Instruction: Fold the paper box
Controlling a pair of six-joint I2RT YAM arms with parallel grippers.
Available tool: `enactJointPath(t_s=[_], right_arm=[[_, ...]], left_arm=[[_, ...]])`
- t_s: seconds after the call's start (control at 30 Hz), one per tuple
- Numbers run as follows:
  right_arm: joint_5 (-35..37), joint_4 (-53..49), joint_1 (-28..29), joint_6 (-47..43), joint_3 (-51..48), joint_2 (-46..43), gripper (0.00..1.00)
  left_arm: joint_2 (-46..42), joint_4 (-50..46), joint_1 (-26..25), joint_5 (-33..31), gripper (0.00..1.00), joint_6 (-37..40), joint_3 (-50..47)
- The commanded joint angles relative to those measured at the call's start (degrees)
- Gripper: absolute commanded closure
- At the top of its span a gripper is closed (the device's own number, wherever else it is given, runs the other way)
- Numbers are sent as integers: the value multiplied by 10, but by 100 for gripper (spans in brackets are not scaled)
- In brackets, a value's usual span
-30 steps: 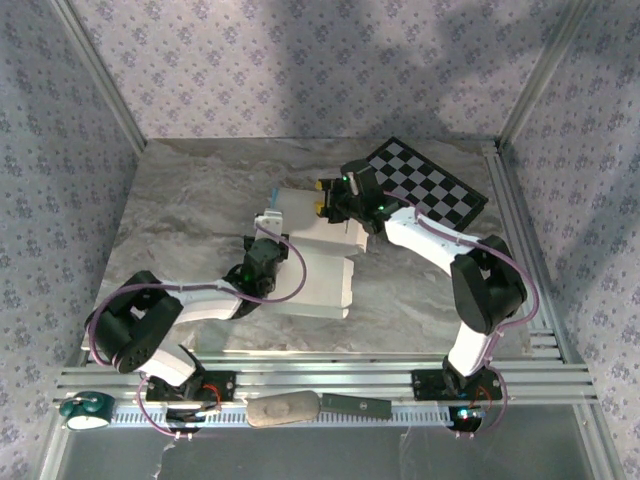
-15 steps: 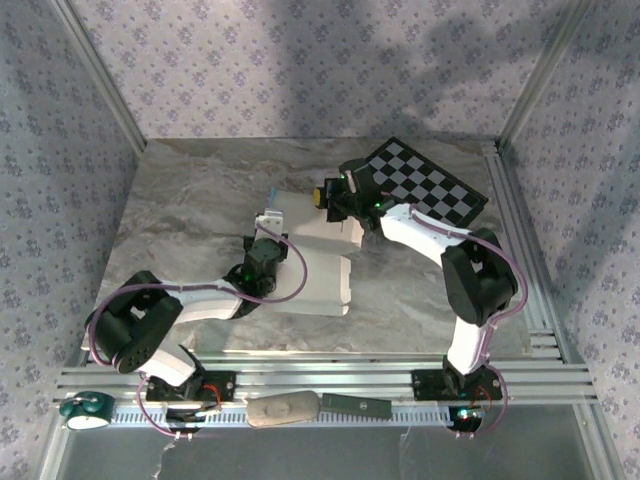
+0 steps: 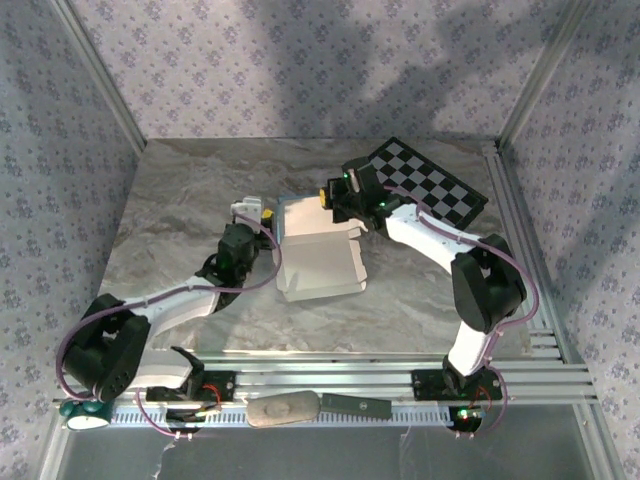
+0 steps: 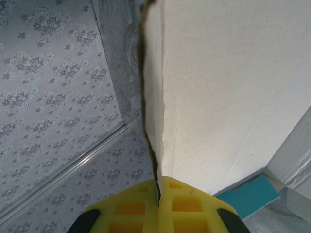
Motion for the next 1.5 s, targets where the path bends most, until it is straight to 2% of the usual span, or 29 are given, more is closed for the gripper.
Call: enactJointPath(t_s=[0.0, 0.3, 0.63, 0.77, 0.97, 1.07, 1.3, 1.47], right_arm=[[22, 3, 0, -13, -10, -13, 100], [22, 6, 1, -16, -13, -9, 100], [19, 8, -1, -17, -15, -9, 100], [20, 8, -5, -18, -18, -12, 100], [17, 6, -12, -23, -20, -13, 100], [13, 13, -13, -21, -23, -10, 100], [12, 22, -10, -24, -26, -6, 100], [11, 25, -11, -28, -28, -6, 100]], left_arm=[[2, -24, 8, 70, 58, -15, -9], [65, -18, 9, 116, 57, -20, 30], [130, -30, 2, 100, 55, -22, 77], [119, -20, -8, 83, 55, -25, 64], [53, -37, -10, 58, 55, -53, 15], [36, -50, -9, 51, 51, -55, 4], [89, -53, -9, 99, 50, -57, 48], [111, -44, -14, 91, 49, -53, 61]])
